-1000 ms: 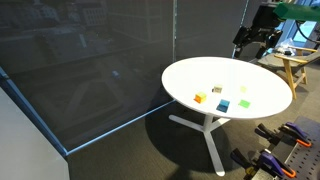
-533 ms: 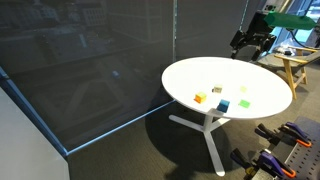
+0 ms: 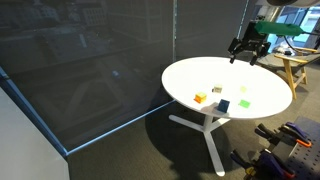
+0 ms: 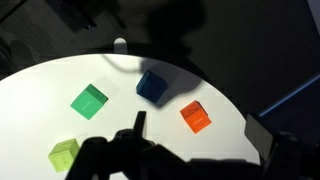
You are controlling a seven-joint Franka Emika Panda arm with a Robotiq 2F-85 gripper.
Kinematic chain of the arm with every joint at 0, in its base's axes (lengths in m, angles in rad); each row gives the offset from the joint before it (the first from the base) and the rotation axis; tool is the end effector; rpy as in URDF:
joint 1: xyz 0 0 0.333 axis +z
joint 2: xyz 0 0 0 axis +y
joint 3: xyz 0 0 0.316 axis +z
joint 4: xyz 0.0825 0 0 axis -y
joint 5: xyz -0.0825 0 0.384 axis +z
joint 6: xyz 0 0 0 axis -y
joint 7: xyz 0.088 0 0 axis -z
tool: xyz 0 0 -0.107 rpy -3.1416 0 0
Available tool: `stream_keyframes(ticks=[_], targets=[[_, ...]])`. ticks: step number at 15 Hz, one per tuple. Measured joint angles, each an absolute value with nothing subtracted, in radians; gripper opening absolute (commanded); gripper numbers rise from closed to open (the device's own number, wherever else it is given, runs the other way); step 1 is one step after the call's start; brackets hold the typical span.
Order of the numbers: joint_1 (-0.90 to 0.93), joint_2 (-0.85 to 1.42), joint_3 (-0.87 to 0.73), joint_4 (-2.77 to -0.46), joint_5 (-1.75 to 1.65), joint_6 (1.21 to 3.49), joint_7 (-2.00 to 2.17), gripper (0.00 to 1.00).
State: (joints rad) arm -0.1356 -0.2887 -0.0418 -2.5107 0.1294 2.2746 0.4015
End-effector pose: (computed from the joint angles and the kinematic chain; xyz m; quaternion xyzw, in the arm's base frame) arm 0.4319 -0.0741 0.3901 -0.9444 0.3228 -0.0194 0.0589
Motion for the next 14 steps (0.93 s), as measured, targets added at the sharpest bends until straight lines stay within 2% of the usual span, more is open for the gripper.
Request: stream_keyframes(ticks=[14], targets=[[-0.145,-0.082,-0.096,-2.365,0.126,2.280,0.402,1.00]])
